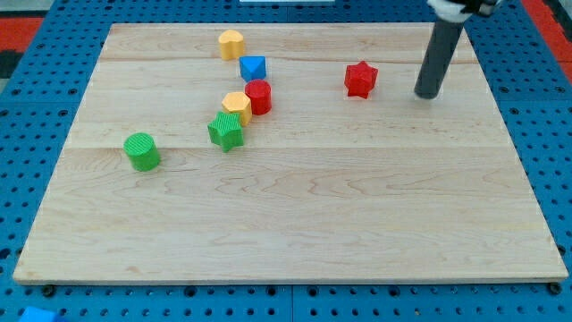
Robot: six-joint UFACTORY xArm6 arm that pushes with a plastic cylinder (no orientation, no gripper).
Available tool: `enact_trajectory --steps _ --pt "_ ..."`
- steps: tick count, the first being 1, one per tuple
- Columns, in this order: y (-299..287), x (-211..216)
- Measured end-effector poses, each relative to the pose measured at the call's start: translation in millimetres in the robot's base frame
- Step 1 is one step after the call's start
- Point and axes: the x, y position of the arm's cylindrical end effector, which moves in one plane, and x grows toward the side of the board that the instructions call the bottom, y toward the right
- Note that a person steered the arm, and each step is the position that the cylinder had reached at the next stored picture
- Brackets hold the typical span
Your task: Move your arm towards the left side
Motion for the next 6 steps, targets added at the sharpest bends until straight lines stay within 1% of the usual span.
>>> enact_trajectory --steps 1,2,3,4,5,6 --pt "-107.9 -8.5" --pt "-182.4 -2.8" --pt "-131.6 50.6" --pt "-153.6 134.5" --pt "-289.6 147.3" --pt "-337.0 154.5"
